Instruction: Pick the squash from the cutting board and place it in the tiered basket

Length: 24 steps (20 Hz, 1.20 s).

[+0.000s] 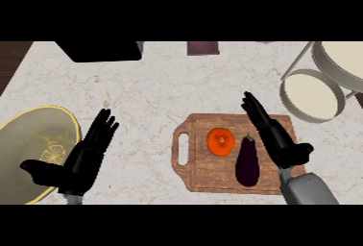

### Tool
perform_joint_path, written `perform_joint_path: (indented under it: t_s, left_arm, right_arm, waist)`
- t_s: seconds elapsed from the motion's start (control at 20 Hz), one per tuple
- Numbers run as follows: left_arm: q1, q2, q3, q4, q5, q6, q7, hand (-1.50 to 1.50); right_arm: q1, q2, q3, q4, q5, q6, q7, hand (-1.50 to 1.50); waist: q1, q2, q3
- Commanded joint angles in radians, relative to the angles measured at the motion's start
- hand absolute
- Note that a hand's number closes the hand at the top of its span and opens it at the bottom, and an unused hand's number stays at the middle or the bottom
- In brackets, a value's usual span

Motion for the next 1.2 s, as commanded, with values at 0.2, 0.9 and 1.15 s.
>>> perform_joint_path:
  t_s: [0.2, 0.9, 1.15]
  left_arm:
    - [0.062, 0.100, 0.069, 0.123, -0.168, 0.157, 0.006, 0.00]
    - [0.102, 0.032, -0.016, 0.151, -0.264, 0.238, 0.021, 0.00]
    - [0.061, 0.026, -0.012, 0.180, -0.266, 0.237, 0.030, 0.00]
  right_arm:
    - [-0.043, -0.083, -0.211, -0.142, 0.148, -0.356, 0.028, 1.50]
    - [0.445, 0.122, -0.072, -0.564, 0.468, -0.875, 0.338, -1.50]
    - [0.488, -0.024, 0.036, -0.539, 0.583, -0.687, 0.607, -1.50]
  waist:
    - [-0.015, -0.022, -0.032]
    - [0.002, -0.016, -0.034]
    - [0.014, -0.007, -0.043]
